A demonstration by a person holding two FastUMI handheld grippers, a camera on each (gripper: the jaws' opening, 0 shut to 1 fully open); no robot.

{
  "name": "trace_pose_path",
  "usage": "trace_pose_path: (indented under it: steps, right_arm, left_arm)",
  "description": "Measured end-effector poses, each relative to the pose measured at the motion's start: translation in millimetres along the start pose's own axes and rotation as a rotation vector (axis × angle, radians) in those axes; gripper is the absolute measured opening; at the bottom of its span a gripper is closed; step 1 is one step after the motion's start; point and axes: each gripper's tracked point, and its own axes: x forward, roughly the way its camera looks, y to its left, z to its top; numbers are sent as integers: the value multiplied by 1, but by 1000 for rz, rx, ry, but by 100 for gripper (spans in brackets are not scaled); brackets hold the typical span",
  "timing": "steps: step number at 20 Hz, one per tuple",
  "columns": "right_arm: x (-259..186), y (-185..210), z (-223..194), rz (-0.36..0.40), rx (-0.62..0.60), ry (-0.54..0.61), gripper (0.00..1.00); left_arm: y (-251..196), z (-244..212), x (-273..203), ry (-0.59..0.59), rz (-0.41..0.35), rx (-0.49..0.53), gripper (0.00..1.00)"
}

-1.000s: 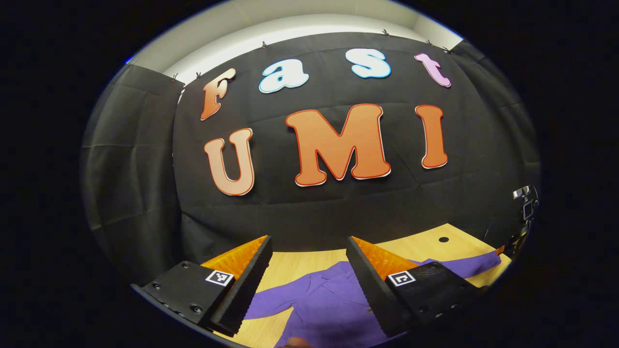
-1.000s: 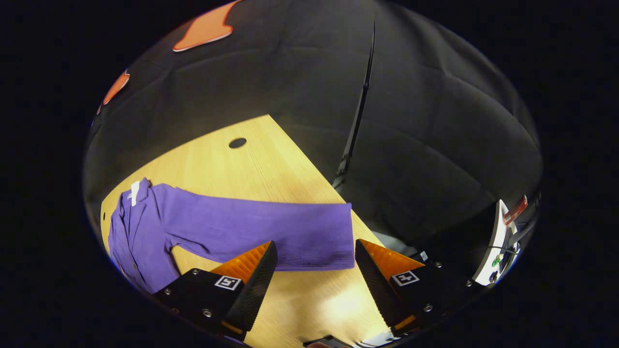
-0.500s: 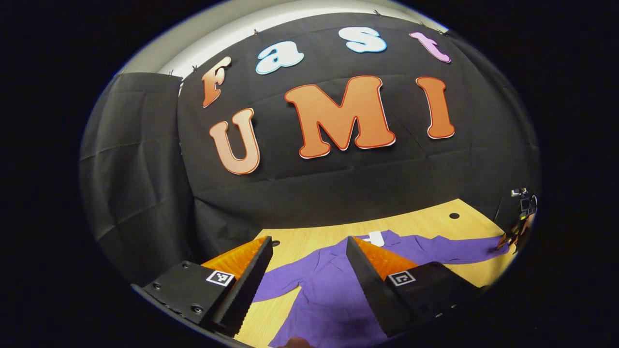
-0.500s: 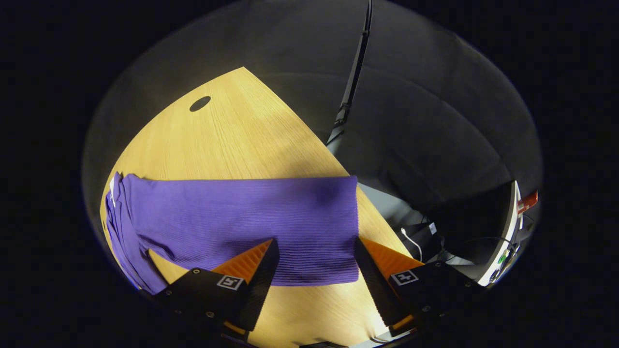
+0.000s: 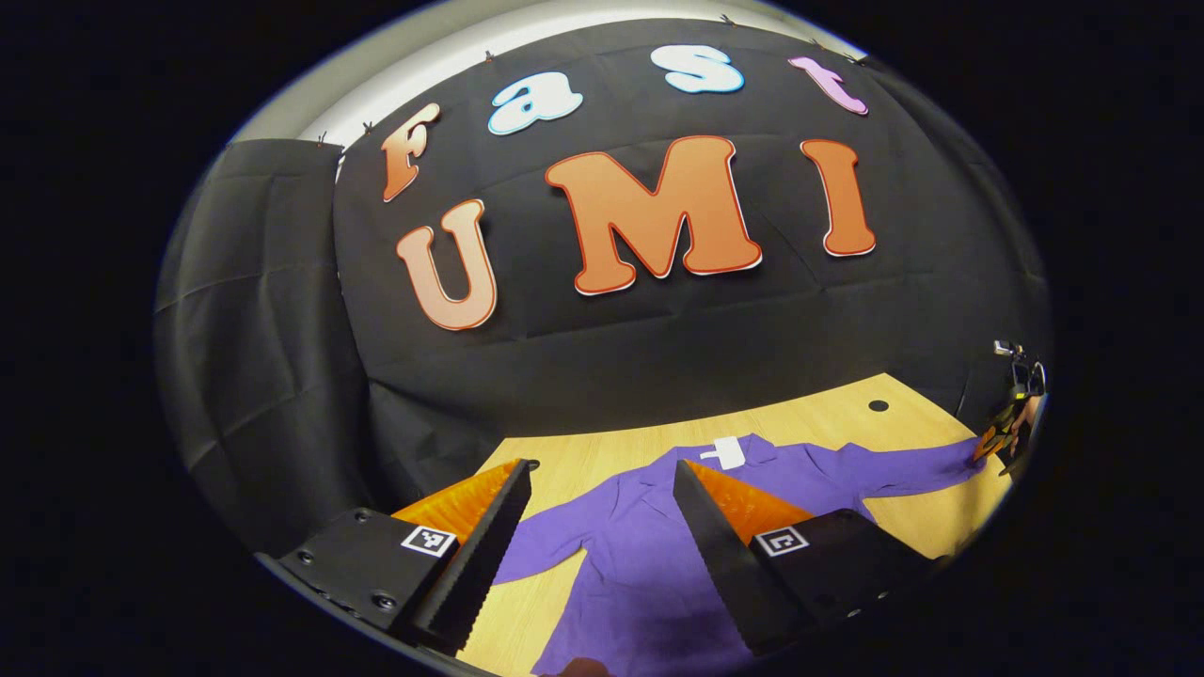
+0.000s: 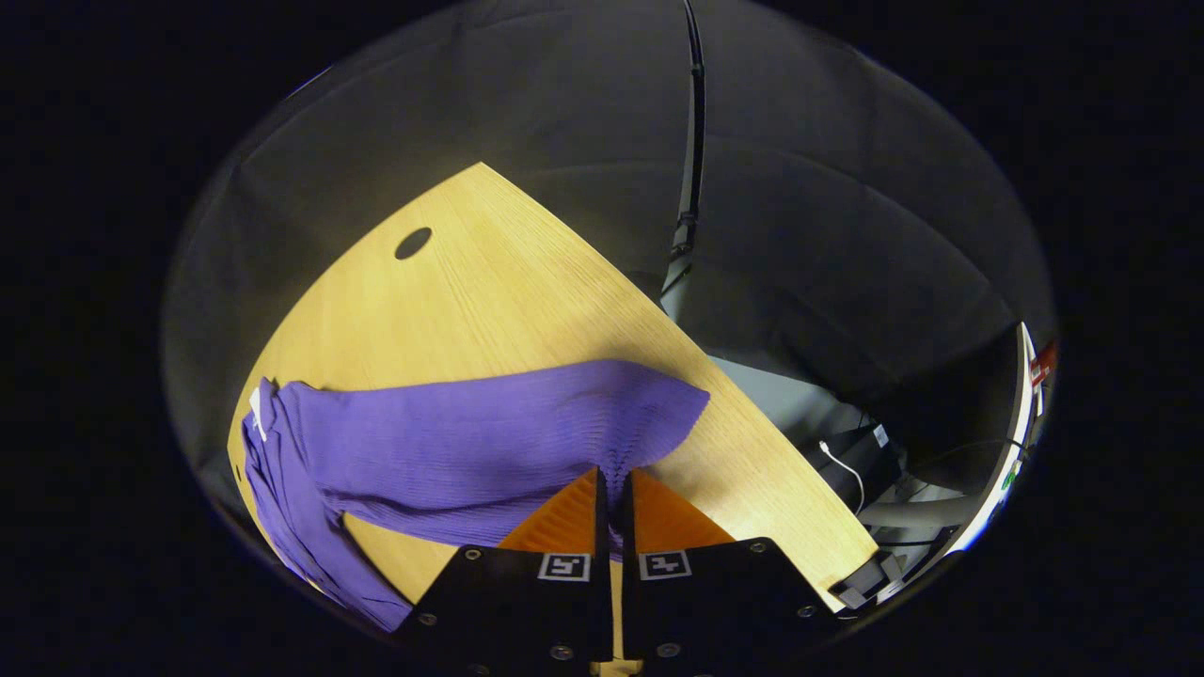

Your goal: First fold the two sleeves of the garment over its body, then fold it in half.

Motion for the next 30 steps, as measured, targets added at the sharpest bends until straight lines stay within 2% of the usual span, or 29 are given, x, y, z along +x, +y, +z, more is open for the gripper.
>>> trace_pose_path:
  steps: [5, 8, 11, 14, 24, 28, 30]
  right_arm:
    - [-66, 64, 14, 62, -91, -120, 4]
    - [-115, 129, 14, 136, -167, -181, 4]
    - [-140, 183, 4, 190, -260, -215, 4]
    - [-157, 246, -15, 253, -350, -221, 4]
    - [-190, 409, -100, 409, -553, -177, 4]
    - [-192, 455, -138, 471, -581, -139, 4]
    - [-200, 479, -160, 541, -566, -104, 6]
  left_arm:
    - [32, -11, 18, -9, -38, -43, 100]
    - [55, -19, 24, -9, -45, -69, 100]
    - [77, -26, 28, -1, -34, -86, 99]
    - [103, -35, 33, 4, -14, -97, 99]
    - [166, -61, 34, 36, 51, -125, 99]
    - [186, -76, 36, 65, 75, -131, 100]
    - [194, -81, 39, 73, 86, -119, 100]
